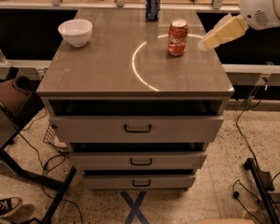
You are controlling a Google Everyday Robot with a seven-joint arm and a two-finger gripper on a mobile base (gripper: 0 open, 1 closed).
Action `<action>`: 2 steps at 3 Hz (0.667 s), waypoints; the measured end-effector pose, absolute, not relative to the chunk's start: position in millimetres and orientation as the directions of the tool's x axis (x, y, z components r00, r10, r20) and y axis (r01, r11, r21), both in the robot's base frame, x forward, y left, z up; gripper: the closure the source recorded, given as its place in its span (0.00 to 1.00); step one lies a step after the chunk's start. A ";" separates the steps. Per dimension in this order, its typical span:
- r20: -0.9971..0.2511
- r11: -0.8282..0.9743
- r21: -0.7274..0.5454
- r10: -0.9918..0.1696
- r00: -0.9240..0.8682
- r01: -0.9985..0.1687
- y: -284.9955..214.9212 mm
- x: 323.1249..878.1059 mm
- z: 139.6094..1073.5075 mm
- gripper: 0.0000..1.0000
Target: Place coke can into white bowl
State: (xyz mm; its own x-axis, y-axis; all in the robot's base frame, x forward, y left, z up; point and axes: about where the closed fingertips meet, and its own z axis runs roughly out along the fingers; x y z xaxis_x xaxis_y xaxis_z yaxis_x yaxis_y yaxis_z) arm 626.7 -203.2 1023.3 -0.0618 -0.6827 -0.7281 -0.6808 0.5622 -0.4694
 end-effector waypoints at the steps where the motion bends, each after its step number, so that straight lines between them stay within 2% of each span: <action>1: -0.749 0.570 -0.447 -0.660 -0.060 -0.689 -197.2 634.8 1019.2 0.00; 2: -0.800 0.584 -0.394 -0.599 -0.049 -0.710 -180.3 663.5 1004.2 0.00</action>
Offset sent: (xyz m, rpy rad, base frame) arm 0.0822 0.0433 -0.0408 0.2431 0.0268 0.0760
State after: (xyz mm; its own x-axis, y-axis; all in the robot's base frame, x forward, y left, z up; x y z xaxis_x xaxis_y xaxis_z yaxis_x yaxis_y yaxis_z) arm 663.5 -180.3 1004.2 -0.0489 -0.5986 -0.7996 -0.7096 0.5842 -0.3939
